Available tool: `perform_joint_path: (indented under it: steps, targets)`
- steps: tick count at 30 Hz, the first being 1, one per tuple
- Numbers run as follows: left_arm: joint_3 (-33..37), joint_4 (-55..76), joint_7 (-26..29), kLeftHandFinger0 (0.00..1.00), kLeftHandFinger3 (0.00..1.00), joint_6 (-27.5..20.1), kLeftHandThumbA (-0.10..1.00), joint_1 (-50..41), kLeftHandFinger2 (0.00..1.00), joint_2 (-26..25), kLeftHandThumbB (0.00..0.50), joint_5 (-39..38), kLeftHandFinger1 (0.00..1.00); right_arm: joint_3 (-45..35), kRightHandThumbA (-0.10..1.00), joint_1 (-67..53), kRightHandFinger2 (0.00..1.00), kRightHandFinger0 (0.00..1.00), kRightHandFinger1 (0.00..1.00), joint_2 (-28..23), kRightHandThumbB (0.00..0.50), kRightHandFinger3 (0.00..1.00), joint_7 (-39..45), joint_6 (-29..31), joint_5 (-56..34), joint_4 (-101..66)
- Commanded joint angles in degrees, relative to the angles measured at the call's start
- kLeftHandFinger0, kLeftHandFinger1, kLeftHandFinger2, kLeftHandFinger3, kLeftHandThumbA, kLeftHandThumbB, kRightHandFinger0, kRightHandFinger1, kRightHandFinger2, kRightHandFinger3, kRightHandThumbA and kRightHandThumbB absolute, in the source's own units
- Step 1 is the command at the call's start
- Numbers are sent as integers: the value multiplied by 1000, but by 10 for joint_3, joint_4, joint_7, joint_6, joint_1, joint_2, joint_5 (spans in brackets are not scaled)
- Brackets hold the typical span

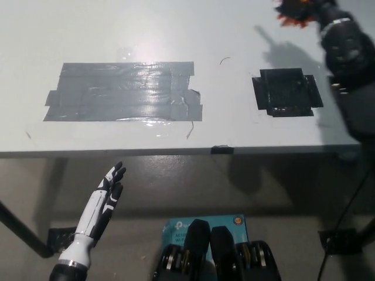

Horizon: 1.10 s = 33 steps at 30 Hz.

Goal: A person hands an oraange duster to the robot and the robot grabs it with its right hand and places it on the black marked spot infron tof it on the desk

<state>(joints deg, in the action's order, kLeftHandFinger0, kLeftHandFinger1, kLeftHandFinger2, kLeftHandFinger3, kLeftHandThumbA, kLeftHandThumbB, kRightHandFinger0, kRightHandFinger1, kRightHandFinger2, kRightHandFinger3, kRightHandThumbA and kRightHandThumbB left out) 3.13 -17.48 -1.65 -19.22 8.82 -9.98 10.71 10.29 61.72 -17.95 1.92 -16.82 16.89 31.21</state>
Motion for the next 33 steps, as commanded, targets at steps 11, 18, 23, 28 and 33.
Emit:
perform_joint_path:
  steps: [11,18,23,28,33]
  targets:
    - [-6,7,5,1000,1000,-9,1000,5,1000,-5,171,-3,1000,25,-100,-9,973,95,617,-48,167,960,31,3,31,82]
    - [-2,-3,7,1000,1000,-10,1000,14,1000,0,188,2,1000,37,-100,-32,940,151,633,-47,209,909,39,16,31,94]
    - [-1,1,6,1000,1000,-6,1000,12,1000,-3,185,5,1000,49,-100,-46,879,183,616,-33,220,862,59,20,26,98]
    - [0,3,9,1000,1000,-5,1000,11,1000,-1,184,10,1000,99,-100,-42,819,290,644,-31,200,826,102,47,46,128]
    - [2,-3,8,1000,1000,-9,1000,13,1000,3,182,7,1000,119,-48,-42,1000,723,961,-42,209,1000,137,58,43,148]
